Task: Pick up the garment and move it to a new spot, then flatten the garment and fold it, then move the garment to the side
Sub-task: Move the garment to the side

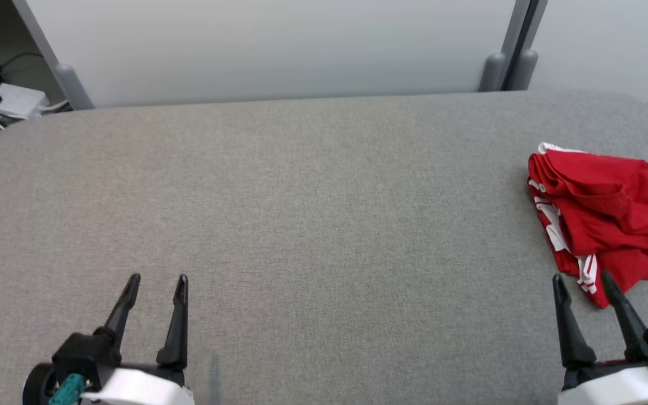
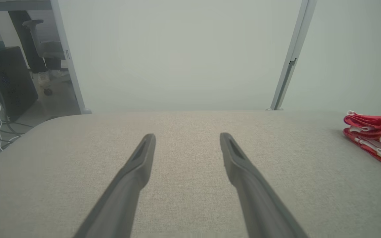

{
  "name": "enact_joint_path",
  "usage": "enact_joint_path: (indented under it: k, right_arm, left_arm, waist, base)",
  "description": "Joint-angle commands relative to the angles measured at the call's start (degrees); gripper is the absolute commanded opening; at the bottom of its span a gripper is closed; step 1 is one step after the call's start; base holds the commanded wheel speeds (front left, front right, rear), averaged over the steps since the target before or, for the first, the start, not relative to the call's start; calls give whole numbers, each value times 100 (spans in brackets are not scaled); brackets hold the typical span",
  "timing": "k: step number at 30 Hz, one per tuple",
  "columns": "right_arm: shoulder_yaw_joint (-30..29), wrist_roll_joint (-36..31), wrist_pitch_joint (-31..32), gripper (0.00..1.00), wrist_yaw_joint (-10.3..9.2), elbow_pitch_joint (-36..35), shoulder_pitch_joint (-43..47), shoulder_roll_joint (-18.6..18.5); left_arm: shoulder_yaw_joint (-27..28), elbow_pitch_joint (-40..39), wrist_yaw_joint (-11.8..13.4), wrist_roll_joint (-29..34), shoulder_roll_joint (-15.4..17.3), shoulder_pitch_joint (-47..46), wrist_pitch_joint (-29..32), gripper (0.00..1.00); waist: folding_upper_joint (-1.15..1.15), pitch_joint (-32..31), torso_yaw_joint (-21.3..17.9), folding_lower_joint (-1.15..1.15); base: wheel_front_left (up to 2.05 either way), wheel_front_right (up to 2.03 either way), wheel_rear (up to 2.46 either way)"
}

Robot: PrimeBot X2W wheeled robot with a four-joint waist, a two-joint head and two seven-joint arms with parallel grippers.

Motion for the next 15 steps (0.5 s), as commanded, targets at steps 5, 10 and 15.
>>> enact_joint_path:
  k: [5,10,15]
  right_arm:
    - [-26,-58,105,100,-1,-259,254,-6]
    - [-34,-62,185,100,-1,-398,366,41]
    - [-45,-64,207,100,-1,-466,391,67]
  left_arm:
    - [161,-96,128,-28,148,90,-28,100]
    - [171,-164,177,-45,189,205,-3,100]
    - [187,-195,201,-67,200,214,-1,100]
  waist:
    - [0,-309,163,0]
    - [0,-321,181,0]
    - [0,-313,177,0]
  base:
    - [0,0,0]
    - [0,0,0]
    - [0,0,0]
